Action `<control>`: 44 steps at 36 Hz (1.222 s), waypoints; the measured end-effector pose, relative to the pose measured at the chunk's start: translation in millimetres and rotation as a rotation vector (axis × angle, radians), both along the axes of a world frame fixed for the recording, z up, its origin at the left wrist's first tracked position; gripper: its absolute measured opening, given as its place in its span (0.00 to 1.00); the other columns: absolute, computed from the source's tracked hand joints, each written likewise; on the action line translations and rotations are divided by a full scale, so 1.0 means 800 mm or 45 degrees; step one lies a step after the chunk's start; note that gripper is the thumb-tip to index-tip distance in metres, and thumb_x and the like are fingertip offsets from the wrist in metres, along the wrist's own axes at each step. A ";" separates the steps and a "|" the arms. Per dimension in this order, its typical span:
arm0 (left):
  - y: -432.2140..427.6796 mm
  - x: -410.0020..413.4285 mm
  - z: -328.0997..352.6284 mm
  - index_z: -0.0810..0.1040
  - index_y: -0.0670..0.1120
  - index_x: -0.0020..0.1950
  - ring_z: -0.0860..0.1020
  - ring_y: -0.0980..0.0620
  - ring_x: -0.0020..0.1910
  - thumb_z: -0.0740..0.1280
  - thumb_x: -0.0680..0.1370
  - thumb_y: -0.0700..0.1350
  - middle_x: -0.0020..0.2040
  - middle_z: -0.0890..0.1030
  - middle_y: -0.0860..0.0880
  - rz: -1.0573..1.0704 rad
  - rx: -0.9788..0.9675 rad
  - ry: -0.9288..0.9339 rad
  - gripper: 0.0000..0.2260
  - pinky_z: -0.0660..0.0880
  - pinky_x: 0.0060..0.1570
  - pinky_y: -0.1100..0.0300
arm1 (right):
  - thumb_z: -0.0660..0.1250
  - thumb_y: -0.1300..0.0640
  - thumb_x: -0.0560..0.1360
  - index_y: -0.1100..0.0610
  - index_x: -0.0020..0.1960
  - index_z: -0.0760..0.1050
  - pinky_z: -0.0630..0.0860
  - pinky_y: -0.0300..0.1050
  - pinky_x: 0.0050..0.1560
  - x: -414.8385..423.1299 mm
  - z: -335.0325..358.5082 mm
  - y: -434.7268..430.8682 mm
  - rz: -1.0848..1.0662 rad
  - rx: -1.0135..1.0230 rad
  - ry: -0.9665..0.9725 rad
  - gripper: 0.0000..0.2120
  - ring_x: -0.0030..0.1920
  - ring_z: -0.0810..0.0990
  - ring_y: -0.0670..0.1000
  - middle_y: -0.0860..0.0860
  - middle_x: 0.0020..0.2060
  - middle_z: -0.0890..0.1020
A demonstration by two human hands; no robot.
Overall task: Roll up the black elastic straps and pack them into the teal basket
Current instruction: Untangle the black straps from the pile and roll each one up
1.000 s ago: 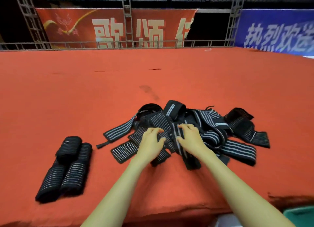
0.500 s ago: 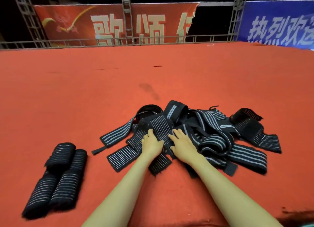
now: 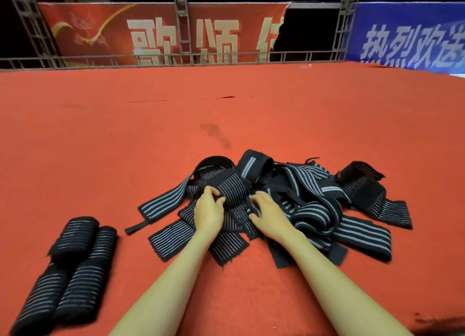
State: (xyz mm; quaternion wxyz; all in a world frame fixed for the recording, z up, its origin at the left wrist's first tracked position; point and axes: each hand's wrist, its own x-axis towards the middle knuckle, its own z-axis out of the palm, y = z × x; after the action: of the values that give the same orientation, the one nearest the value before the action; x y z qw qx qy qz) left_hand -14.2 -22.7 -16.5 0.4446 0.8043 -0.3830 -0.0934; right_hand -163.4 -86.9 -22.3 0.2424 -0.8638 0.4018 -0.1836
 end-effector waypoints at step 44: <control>0.204 0.023 0.081 0.83 0.43 0.47 0.81 0.49 0.45 0.69 0.74 0.39 0.45 0.84 0.46 -0.286 -0.294 0.874 0.04 0.73 0.52 0.56 | 0.63 0.60 0.77 0.54 0.57 0.80 0.72 0.52 0.58 -0.043 0.059 0.073 -0.121 -0.275 -0.165 0.11 0.58 0.77 0.56 0.51 0.55 0.82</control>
State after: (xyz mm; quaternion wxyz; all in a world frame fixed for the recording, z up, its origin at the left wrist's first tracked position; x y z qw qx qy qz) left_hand 4.2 140.8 48.2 0.6217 0.6237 -0.3057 -0.3618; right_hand -197.7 -28.5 25.2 0.1646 -0.8512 0.4036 -0.2924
